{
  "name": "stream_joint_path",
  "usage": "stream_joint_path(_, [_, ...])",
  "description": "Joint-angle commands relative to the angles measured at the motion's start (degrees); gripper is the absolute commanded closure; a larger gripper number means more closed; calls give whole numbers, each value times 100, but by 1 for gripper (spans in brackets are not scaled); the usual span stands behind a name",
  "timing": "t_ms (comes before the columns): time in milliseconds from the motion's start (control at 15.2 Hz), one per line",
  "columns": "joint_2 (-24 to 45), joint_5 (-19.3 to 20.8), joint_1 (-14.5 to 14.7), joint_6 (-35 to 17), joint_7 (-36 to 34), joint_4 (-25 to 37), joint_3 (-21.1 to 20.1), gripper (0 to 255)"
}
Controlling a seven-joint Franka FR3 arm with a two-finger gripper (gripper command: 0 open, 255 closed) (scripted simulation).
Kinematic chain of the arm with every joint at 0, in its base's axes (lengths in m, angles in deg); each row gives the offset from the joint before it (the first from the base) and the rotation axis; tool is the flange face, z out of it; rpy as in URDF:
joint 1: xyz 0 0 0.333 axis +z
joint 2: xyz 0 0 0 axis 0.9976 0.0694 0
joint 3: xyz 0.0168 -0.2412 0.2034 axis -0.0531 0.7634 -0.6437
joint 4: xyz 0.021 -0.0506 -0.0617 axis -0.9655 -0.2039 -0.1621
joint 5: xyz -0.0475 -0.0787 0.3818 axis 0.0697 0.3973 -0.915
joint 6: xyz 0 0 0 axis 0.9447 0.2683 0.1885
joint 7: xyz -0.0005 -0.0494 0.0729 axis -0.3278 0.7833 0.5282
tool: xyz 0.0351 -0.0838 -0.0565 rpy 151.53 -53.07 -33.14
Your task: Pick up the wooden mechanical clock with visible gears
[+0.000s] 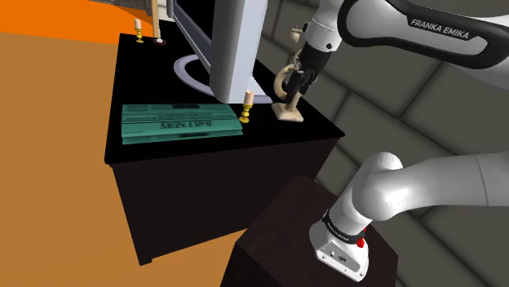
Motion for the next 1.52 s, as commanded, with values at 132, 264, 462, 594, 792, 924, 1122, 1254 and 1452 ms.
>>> stream_joint_path(132, [346,1,-180,95,-181,431,98,0])
stream_joint_path(264, [680,-3,-350,209,-360,867,201,0])
stream_joint_path(462, [1161,-21,-585,411,-623,1533,367,0])
stream_joint_path(594, [1473,-42,-730,564,-795,1985,487,0])
stream_joint_path(792, [1932,-88,-936,818,-1043,2678,681,0])
stream_joint_path(924, [2236,-130,-1066,1004,-1202,3152,822,0])
stream_joint_path(1122, [2692,-215,-1256,1307,-1428,3884,1052,0])
stream_joint_path(1254, [3002,-290,-1382,1526,-1569,4392,1221,0])
stream_joint_path(1452, [3023,-305,-1430,1437,-1626,4317,1276,0])
